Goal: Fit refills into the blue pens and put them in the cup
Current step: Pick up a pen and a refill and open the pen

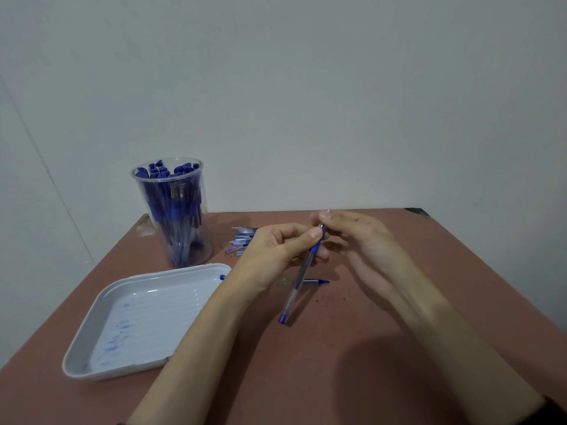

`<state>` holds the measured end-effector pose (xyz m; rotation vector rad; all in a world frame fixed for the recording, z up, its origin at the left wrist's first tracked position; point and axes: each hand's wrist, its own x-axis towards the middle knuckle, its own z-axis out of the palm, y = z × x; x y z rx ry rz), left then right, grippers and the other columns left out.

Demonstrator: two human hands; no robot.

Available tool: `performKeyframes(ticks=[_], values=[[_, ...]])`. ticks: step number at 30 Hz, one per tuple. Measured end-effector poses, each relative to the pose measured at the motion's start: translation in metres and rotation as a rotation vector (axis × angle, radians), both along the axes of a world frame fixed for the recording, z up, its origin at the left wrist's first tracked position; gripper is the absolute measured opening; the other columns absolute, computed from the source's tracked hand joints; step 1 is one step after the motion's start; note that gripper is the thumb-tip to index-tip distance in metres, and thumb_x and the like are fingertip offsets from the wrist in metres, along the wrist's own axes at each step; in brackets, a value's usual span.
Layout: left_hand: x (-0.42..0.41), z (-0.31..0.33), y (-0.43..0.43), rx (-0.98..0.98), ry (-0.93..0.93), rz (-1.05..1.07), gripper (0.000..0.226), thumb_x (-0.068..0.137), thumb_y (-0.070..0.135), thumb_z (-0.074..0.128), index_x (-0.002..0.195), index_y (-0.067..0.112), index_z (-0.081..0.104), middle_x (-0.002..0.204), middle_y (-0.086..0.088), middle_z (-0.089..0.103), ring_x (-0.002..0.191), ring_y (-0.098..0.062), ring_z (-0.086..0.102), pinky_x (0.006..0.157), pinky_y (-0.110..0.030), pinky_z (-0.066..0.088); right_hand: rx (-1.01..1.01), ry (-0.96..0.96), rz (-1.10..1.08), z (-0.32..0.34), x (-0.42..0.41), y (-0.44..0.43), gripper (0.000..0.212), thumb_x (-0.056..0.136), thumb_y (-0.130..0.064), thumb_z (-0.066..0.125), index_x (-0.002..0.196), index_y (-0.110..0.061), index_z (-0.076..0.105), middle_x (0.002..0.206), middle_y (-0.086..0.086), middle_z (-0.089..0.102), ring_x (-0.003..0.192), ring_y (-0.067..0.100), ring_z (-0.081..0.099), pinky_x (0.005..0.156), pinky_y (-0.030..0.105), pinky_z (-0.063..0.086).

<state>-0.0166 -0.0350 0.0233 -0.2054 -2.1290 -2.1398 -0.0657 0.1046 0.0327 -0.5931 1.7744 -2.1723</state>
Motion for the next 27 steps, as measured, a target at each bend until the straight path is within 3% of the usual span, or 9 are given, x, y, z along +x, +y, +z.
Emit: performKeyframes(ticks=[2,6,10,13,15,20,27], values=[[0.000,-0.001,0.002,-0.010,0.000,0.000,0.015,0.090,0.017,0.058,0.083,0.009,0.069,0.071,-0.003,0.070,0.071,-0.011,0.066,0.069,-0.018,0.051,0.041,0.025,-0.064,-0.002,0.000,-0.002,0.022,0.067,-0.031,0.073,0.064,-0.012,0.062,0.064,0.004,0.062,0.063,0.021,0.055,0.067,0.027,0.049],[0.000,0.000,0.001,0.005,-0.004,0.001,0.017,0.091,0.017,0.056,0.081,0.012,0.069,0.071,-0.003,0.069,0.068,-0.010,0.065,0.068,-0.018,0.049,-0.043,-0.066,0.078,0.001,0.002,0.000,0.025,0.072,-0.029,0.067,0.084,-0.009,0.073,0.079,0.008,0.064,0.064,0.019,0.054,0.060,0.027,0.050],[0.000,0.000,0.000,-0.012,-0.002,0.006,0.016,0.091,0.016,0.056,0.082,0.010,0.067,0.071,-0.003,0.070,0.067,-0.009,0.065,0.067,-0.017,0.049,0.027,-0.014,-0.034,-0.003,-0.002,0.000,0.022,0.067,-0.031,0.071,0.074,-0.010,0.072,0.073,0.007,0.068,0.072,0.024,0.058,0.065,0.028,0.049],[-0.001,0.000,-0.001,-0.008,-0.009,0.006,0.016,0.092,0.017,0.055,0.084,0.010,0.068,0.072,-0.003,0.070,0.068,-0.009,0.066,0.067,-0.017,0.049,0.006,-0.057,0.057,-0.002,-0.001,0.001,0.028,0.069,-0.033,0.069,0.086,-0.011,0.076,0.077,0.007,0.068,0.071,0.018,0.060,0.063,0.025,0.052],[-0.001,0.000,-0.001,-0.008,-0.006,0.005,0.016,0.093,0.016,0.054,0.085,0.010,0.067,0.072,-0.003,0.070,0.069,-0.009,0.066,0.067,-0.016,0.049,-0.027,-0.075,0.070,0.000,-0.001,0.001,0.022,0.071,-0.027,0.067,0.082,-0.011,0.078,0.076,0.006,0.069,0.070,0.017,0.060,0.064,0.024,0.053],[-0.002,-0.002,0.001,-0.008,0.009,0.036,0.012,0.091,0.011,0.058,0.085,0.007,0.067,0.068,-0.001,0.070,0.066,-0.006,0.066,0.062,-0.012,0.047,-0.062,-0.062,-0.046,-0.001,-0.001,-0.003,0.011,0.067,-0.022,0.070,0.065,-0.012,0.075,0.078,0.005,0.073,0.069,0.013,0.064,0.063,0.020,0.053],[-0.004,-0.005,0.003,-0.033,0.005,0.107,0.009,0.090,0.012,0.060,0.084,0.008,0.066,0.063,0.000,0.068,0.060,-0.008,0.064,0.062,-0.016,0.051,-0.037,0.004,-0.203,-0.007,0.000,-0.010,0.012,0.083,-0.016,0.069,0.073,-0.010,0.073,0.069,0.000,0.070,0.059,0.005,0.060,0.058,0.015,0.046]])
